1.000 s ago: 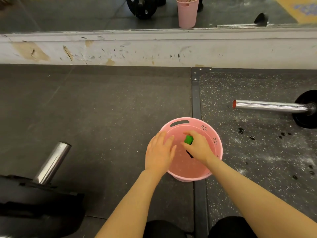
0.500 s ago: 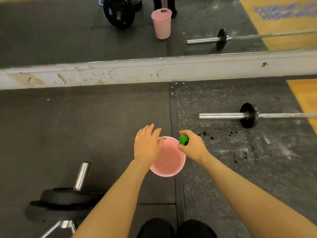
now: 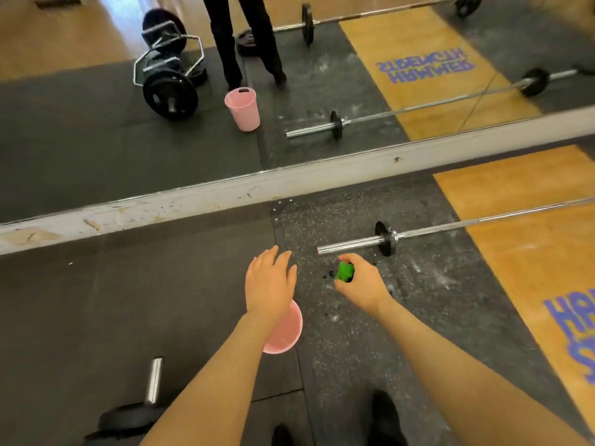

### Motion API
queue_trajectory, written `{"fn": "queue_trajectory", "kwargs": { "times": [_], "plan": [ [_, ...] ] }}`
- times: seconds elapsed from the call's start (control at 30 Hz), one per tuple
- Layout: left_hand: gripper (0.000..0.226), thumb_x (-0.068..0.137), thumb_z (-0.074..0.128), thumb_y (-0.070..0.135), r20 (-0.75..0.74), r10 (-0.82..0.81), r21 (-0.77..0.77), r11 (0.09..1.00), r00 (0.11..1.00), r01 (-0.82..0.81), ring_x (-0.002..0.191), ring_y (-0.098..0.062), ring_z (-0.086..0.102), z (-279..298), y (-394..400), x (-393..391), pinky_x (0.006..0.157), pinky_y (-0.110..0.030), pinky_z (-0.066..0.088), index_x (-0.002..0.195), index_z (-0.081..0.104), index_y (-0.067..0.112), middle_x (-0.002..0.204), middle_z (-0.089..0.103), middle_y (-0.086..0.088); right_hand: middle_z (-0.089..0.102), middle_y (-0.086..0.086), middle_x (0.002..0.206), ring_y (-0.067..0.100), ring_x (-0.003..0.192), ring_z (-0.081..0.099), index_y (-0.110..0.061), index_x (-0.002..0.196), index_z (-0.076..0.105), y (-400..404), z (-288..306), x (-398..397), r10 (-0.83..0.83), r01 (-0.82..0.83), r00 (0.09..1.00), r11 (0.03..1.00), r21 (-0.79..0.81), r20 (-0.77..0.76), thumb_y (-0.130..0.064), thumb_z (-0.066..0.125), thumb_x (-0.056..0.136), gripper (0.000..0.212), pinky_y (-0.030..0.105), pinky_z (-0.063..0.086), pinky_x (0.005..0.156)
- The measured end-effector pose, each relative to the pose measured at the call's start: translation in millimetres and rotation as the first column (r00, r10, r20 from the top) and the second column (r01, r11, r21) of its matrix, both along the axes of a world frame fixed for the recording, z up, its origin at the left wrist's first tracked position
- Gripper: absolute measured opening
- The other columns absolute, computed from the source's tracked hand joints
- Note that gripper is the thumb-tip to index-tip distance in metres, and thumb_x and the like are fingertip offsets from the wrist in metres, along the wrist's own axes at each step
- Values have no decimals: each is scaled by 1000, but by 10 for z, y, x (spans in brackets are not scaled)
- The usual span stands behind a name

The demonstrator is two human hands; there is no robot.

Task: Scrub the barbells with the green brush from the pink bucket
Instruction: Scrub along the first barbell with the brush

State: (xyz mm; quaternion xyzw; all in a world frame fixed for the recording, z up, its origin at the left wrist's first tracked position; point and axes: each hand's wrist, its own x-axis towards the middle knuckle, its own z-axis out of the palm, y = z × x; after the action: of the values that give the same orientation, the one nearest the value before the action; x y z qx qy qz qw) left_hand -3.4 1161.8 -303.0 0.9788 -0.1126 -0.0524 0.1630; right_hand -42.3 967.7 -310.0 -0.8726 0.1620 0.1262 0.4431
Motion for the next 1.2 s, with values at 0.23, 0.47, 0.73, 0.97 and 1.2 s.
{"fn": "queue_trajectory", "kwargs": {
  "times": [0.23,0.47,0.73,0.97,1.2],
  "plan": [
    [42,101,43,33,-15,50,-8,999,999,-50,138,-26,34,69,-945,220,115,-39,22,139,49,17,149,40,-10,56,6,124,19,103,54,-11,137,46,-993,100,287,72,-68,996,995,-69,57,-14,65,88,53,27,44,88],
    [42,101,42,34,-25,155,20,988,988,-155,139,-25,33,16,-1735,425,114,-40,23,140,48,18,149,39,-10,51,7,132,21,114,53,-10,138,45,-1887,75,658,245,-237,969,960,-147,40,-18,65,90,53,25,39,94],
    [43,101,39,35,-65,172,56,984,983,-169,140,-25,31,-143,-2107,879,115,-39,20,141,46,19,151,37,-9,51,7,132,22,117,52,-9,139,45,-2189,-69,1263,295,-288,955,947,-138,27,-17,65,90,54,29,39,100],
    [42,101,41,32,-84,177,54,983,981,-173,140,-25,31,-598,-2223,1588,116,-40,21,140,47,18,151,37,-9,51,7,129,23,115,52,-9,139,45,-2292,-566,1896,289,-288,957,951,-115,-13,-14,66,89,54,35,43,101],
    [44,102,38,34,-130,177,85,982,976,-167,142,-23,27,-1420,-2218,2081,118,-37,16,143,42,21,153,33,-6,49,7,136,22,123,46,-9,140,44,-2398,-1436,2439,307,-312,950,944,-110,-57,-17,65,90,54,33,37,108]
  ]
}}
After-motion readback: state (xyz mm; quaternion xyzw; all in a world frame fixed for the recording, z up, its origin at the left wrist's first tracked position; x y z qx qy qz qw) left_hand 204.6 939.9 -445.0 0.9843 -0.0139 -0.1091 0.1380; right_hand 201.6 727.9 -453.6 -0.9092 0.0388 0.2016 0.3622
